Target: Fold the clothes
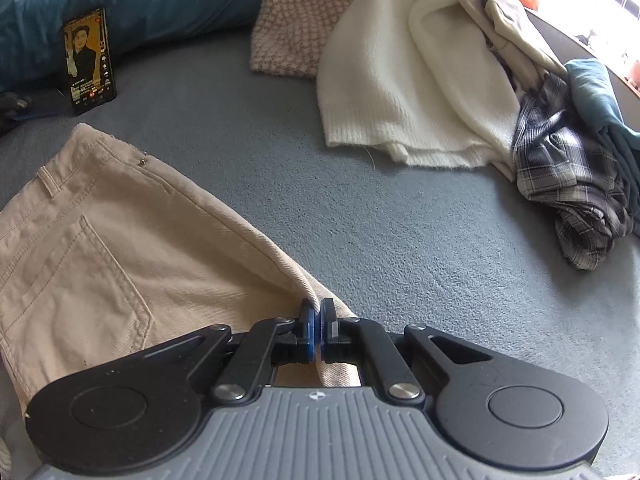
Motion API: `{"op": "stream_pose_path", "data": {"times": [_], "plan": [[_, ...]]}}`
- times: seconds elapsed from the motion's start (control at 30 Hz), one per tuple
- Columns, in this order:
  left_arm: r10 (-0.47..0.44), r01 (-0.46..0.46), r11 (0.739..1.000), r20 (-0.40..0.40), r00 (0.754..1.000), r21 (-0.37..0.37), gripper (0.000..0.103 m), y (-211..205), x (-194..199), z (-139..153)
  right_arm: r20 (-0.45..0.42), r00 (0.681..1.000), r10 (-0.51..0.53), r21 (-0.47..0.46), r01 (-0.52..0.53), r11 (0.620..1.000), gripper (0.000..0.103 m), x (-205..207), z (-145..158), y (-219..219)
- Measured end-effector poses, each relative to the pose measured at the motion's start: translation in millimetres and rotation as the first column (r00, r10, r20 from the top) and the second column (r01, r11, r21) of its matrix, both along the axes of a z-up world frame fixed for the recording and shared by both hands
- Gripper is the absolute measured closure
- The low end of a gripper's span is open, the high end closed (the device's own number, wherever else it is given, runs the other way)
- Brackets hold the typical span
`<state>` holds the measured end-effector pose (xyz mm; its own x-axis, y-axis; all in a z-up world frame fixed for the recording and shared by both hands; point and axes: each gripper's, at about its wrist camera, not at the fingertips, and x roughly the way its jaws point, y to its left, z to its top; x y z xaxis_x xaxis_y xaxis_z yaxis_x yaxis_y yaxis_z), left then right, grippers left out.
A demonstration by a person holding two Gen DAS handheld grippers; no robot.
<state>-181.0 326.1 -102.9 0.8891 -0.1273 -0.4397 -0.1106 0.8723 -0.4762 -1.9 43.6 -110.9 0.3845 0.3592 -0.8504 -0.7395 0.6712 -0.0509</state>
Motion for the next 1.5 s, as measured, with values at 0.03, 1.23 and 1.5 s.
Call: {"op": "stream_pose_path", "data": {"times": [0.03, 1.23, 1.5], "plan": [[-0.043, 0.043, 0.999, -0.026, 0.999, 0.003, 0.061, -10, 8, -4, -0.004, 1.000, -0.009, 0.006, 0.009, 1.000, 0.100, 0, -2, 0], [-0.020, 0.052, 0.982, -0.175, 0.984, 0.184, 0.053, -58, 60, -52, 0.018, 0.972, -0.235, 0.045, 0.234, 0.971, 0.092, -17, -3, -112], [-0.020, 0.056, 0.978, -0.176, 0.984, 0.202, 0.052, -60, 62, -51, 0.030, 0.964, -0.264, 0.036, 0.263, 0.964, 0.094, -12, 6, -149]]}}
